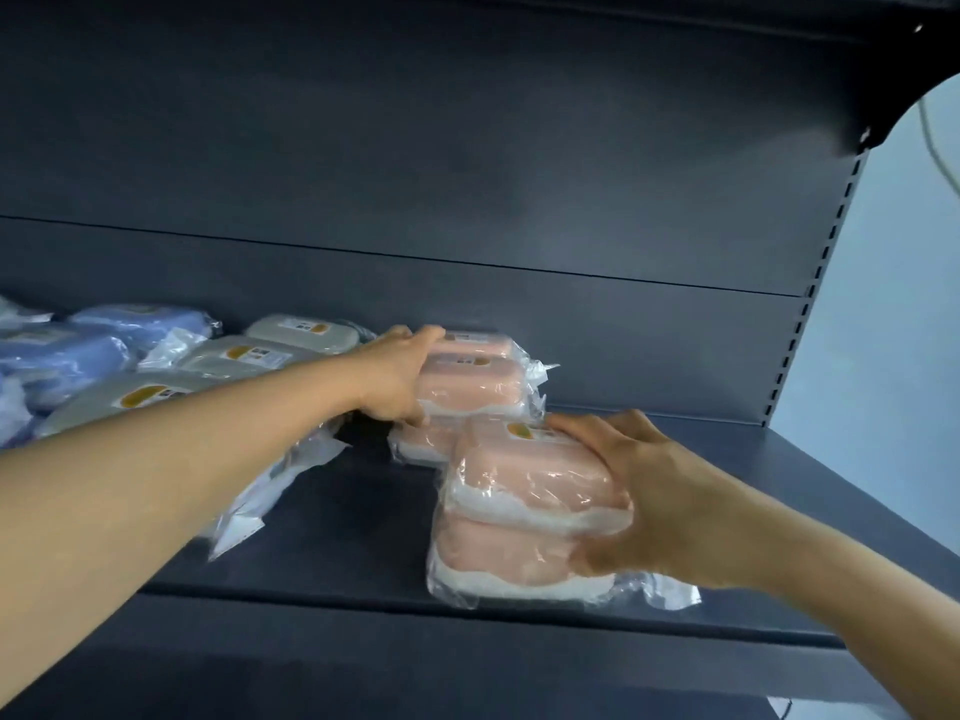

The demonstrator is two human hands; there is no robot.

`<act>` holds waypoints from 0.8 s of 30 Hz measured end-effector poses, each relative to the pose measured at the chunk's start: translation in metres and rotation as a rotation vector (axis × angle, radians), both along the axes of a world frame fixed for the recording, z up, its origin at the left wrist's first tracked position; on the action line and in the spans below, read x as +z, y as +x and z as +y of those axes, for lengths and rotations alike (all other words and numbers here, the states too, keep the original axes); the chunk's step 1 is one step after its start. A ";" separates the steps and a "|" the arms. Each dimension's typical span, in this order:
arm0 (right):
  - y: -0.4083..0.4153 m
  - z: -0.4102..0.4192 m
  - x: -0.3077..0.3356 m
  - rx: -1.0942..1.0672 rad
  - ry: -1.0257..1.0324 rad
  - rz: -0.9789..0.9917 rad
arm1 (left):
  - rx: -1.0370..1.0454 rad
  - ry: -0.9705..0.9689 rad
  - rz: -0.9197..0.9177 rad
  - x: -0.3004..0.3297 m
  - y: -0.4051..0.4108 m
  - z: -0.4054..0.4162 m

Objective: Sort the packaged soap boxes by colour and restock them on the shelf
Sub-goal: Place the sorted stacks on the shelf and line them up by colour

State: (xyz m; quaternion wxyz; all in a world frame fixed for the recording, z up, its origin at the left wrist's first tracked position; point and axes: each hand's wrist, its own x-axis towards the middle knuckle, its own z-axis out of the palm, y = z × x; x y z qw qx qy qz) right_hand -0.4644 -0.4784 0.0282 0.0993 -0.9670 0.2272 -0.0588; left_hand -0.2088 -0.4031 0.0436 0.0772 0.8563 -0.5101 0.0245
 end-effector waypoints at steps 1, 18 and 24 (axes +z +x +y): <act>0.008 0.005 0.001 0.014 -0.005 -0.001 | 0.013 -0.003 -0.016 0.008 0.002 0.006; 0.073 0.036 -0.001 -0.048 -0.184 0.011 | -0.113 0.308 0.145 0.031 -0.022 0.063; 0.079 0.033 -0.006 -0.023 -0.115 -0.044 | -0.072 0.238 0.075 0.012 -0.031 0.053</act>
